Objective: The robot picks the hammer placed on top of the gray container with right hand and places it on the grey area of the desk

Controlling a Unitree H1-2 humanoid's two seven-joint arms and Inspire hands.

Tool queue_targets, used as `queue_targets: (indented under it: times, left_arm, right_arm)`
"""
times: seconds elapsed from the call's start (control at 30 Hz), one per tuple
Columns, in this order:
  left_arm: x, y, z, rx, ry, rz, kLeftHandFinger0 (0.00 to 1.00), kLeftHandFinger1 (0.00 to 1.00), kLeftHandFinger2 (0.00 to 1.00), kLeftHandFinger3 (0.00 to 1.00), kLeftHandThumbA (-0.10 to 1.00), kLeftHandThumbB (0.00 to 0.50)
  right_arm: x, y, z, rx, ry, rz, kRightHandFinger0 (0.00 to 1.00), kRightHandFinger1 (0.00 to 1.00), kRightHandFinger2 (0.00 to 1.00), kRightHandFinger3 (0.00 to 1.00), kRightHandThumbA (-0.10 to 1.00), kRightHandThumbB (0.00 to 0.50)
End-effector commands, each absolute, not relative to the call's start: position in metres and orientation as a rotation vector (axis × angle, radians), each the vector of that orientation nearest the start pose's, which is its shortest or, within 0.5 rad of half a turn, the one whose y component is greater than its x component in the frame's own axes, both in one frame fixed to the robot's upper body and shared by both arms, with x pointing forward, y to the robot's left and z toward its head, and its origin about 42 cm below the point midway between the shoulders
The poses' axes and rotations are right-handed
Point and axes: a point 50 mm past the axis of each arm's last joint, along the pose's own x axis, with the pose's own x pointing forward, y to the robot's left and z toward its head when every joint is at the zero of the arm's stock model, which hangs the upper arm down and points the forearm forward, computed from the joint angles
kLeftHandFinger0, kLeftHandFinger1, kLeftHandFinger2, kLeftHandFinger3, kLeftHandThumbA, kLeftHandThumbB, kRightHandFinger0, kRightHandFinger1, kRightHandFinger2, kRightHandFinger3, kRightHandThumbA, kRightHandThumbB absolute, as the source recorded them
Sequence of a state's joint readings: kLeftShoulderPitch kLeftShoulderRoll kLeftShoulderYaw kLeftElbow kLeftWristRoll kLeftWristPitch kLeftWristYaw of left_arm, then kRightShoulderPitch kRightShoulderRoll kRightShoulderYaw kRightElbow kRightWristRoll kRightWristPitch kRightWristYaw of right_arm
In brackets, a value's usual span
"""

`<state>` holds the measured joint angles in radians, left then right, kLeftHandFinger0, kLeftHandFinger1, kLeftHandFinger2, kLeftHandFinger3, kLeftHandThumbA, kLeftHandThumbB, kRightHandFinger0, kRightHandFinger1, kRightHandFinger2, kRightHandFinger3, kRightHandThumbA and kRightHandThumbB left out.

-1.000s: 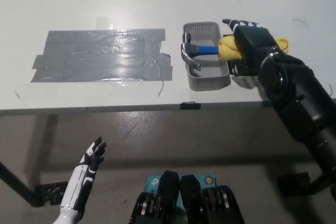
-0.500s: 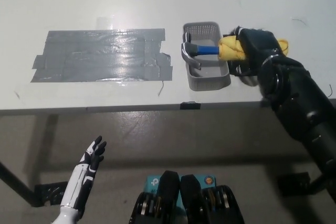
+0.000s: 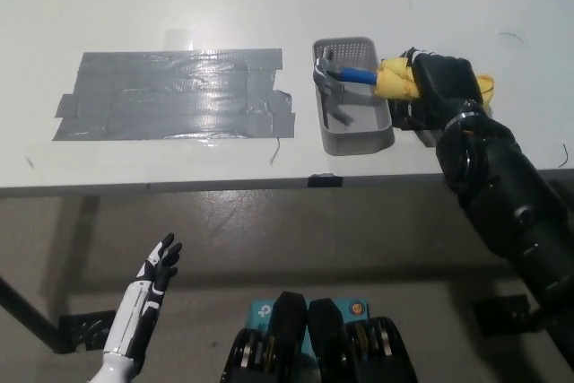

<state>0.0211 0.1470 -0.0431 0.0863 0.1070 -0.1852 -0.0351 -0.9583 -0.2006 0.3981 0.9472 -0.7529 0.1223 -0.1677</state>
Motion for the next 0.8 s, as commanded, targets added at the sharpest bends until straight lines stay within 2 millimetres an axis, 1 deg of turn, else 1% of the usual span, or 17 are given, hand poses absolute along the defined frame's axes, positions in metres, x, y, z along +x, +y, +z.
queue_targets:
  times: [0.0, 0.03, 0.07, 0.17, 0.23, 0.27, 0.3, 0.33, 0.4, 0.43, 0.47, 0.5, 0.57, 0.6, 0.67, 0.7, 0.77]
  left_arm:
    - [0.284, 0.250, 0.096, 0.284, -0.154, -0.114, 1.00, 1.00, 1.00, 1.00, 1.00, 0.109]
    - [0.284, 0.250, 0.096, 0.285, -0.154, -0.114, 1.00, 1.00, 1.00, 1.00, 1.00, 0.108]
    - [0.285, 0.250, 0.096, 0.282, -0.155, -0.113, 1.00, 1.00, 1.00, 1.00, 1.00, 0.109]
    - [0.286, 0.250, 0.097, 0.282, -0.154, -0.113, 1.00, 1.00, 1.00, 1.00, 1.00, 0.116]
    - [0.286, 0.250, 0.096, 0.285, -0.154, -0.114, 1.00, 1.00, 1.00, 1.00, 1.00, 0.115]
    - [0.286, 0.250, 0.096, 0.285, -0.153, -0.114, 1.00, 1.00, 1.00, 1.00, 1.00, 0.113]
    - [0.286, 0.250, 0.096, 0.284, -0.153, -0.117, 1.00, 1.00, 1.00, 1.00, 1.00, 0.112]
    - [0.286, 0.250, 0.096, 0.288, -0.152, -0.117, 1.00, 1.00, 1.00, 1.00, 1.00, 0.112]
    - [0.285, 0.250, 0.095, 0.289, -0.149, -0.118, 1.00, 1.00, 1.00, 1.00, 1.00, 0.105]
    - [0.284, 0.250, 0.095, 0.294, -0.148, -0.120, 1.00, 1.00, 1.00, 1.00, 1.00, 0.103]
    - [0.284, 0.250, 0.095, 0.292, -0.148, -0.119, 1.00, 1.00, 1.00, 1.00, 1.00, 0.105]
    - [0.283, 0.249, 0.095, 0.291, -0.150, -0.122, 1.00, 1.00, 1.00, 1.00, 1.00, 0.101]
    - [0.283, 0.249, 0.095, 0.292, -0.146, -0.123, 1.00, 1.00, 1.00, 1.00, 1.00, 0.119]
    - [0.284, 0.249, 0.095, 0.294, -0.144, -0.125, 1.00, 1.00, 1.00, 1.00, 1.00, 0.120]
    - [0.284, 0.249, 0.095, 0.290, -0.144, -0.127, 1.00, 1.00, 1.00, 1.00, 1.00, 0.120]
    - [0.283, 0.248, 0.095, 0.283, -0.144, -0.126, 1.00, 1.00, 1.00, 1.00, 1.00, 0.123]
    - [0.283, 0.247, 0.095, 0.282, -0.147, -0.128, 1.00, 1.00, 1.00, 1.00, 1.00, 0.122]
  right_arm:
    - [0.556, -0.167, 0.293, -1.126, -0.471, -0.167, 0.00, 0.44, 0.79, 0.81, -0.10, 0.137]
    - [0.556, -0.167, 0.295, -1.118, -0.482, -0.173, 0.00, 0.45, 0.79, 0.83, -0.10, 0.136]
    - [0.556, -0.166, 0.300, -1.101, -0.514, -0.182, 0.00, 0.44, 0.77, 0.84, -0.10, 0.154]
    - [0.557, -0.162, 0.320, -1.072, -0.540, -0.183, 0.00, 0.43, 0.77, 0.89, -0.10, 0.119]
    - [0.555, -0.158, 0.335, -1.063, -0.600, -0.211, 0.00, 0.45, 0.79, 0.86, -0.10, 0.144]
    - [0.555, -0.158, 0.335, -1.063, -0.604, -0.213, 0.02, 0.50, 0.83, 0.92, -0.10, 0.105]
    - [0.555, -0.155, 0.344, -1.064, -0.609, -0.212, 0.04, 0.49, 0.81, 0.87, -0.10, 0.124]
    - [0.555, -0.153, 0.349, -1.067, -0.613, -0.211, 0.03, 0.48, 0.81, 0.84, -0.10, 0.129]
    - [0.554, -0.146, 0.358, -1.081, -0.672, -0.232, 0.00, 0.36, 0.75, 0.71, -0.10, 0.174]
    - [0.554, -0.143, 0.362, -1.081, -0.677, -0.229, 0.00, 0.34, 0.73, 0.69, -0.10, 0.169]
    - [0.554, -0.139, 0.365, -1.085, -0.672, -0.222, 0.00, 0.33, 0.73, 0.70, -0.10, 0.158]
    - [0.554, -0.134, 0.368, -1.086, -0.664, -0.210, 0.00, 0.35, 0.78, 0.73, -0.10, 0.146]
    - [0.553, -0.125, 0.370, -1.075, -0.672, -0.198, 0.00, 0.44, 0.84, 0.81, -0.10, 0.141]
    - [0.554, -0.119, 0.371, -1.074, -0.676, -0.188, 0.00, 0.48, 0.84, 0.86, -0.10, 0.140]
    - [0.554, -0.108, 0.371, -1.085, -0.673, -0.176, 0.01, 0.50, 0.86, 0.91, -0.10, 0.139]
    - [0.554, -0.096, 0.370, -1.101, -0.663, -0.152, 0.01, 0.51, 0.88, 0.94, -0.10, 0.115]
    - [0.555, -0.085, 0.369, -1.114, -0.659, -0.130, 0.02, 0.52, 0.90, 0.96, -0.10, 0.116]
